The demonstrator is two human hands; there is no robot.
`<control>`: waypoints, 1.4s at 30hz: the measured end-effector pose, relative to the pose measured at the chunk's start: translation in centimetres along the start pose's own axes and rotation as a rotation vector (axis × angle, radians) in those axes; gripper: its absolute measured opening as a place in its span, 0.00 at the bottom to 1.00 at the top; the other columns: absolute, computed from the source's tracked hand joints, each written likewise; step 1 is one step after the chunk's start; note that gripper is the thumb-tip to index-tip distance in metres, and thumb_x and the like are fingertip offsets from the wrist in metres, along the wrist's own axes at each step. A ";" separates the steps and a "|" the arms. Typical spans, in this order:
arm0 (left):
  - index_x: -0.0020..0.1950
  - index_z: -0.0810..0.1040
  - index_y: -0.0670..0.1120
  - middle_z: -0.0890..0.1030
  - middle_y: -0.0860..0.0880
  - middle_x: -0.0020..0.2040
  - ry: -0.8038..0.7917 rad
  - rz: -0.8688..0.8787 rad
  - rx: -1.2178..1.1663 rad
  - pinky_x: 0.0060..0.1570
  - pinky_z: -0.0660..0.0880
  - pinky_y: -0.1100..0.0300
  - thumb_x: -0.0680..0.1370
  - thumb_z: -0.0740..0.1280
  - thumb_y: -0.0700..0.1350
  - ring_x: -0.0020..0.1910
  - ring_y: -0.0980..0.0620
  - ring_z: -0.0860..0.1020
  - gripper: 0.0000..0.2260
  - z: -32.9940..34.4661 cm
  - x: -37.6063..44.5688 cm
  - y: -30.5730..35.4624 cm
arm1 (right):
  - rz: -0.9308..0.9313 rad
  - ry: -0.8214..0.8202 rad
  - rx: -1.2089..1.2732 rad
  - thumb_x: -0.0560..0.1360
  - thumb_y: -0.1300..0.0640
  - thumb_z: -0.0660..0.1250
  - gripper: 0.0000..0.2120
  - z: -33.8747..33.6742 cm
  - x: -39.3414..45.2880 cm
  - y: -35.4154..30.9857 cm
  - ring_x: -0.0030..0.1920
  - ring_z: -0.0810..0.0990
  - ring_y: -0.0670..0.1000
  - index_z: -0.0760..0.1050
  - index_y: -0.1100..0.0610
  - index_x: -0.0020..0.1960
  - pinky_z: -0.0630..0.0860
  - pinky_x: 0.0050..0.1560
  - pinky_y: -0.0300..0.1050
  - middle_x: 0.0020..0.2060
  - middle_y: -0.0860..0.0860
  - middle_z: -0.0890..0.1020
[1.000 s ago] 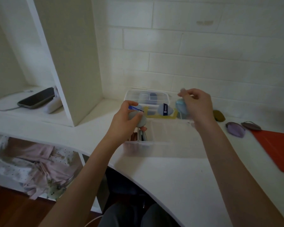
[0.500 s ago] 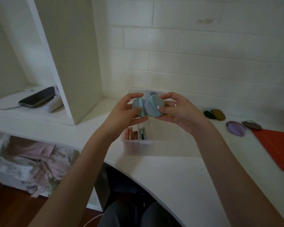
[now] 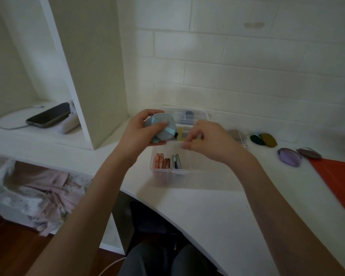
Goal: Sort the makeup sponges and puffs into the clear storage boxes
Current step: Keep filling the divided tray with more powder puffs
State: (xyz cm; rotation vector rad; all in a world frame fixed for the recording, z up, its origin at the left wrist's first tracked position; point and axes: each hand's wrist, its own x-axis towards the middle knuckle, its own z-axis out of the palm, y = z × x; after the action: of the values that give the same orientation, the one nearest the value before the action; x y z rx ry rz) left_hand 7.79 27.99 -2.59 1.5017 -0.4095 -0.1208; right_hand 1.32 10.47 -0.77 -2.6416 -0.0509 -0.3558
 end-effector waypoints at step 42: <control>0.56 0.81 0.55 0.65 0.54 0.55 -0.785 0.145 1.493 0.48 0.73 0.59 0.77 0.57 0.35 0.47 0.51 0.73 0.19 3.9 0.7 2.2 | -0.111 -0.027 0.289 0.69 0.68 0.64 0.12 -1.6 -0.3 0.1 0.38 0.78 0.49 0.76 0.50 0.35 0.74 0.40 0.40 0.39 0.46 0.80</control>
State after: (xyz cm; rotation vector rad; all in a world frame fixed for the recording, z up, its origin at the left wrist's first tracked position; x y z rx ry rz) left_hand 6.71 24.25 -0.23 2.8540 -1.4429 -0.3333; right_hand 0.67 9.68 0.51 -2.3626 -0.2404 -0.3228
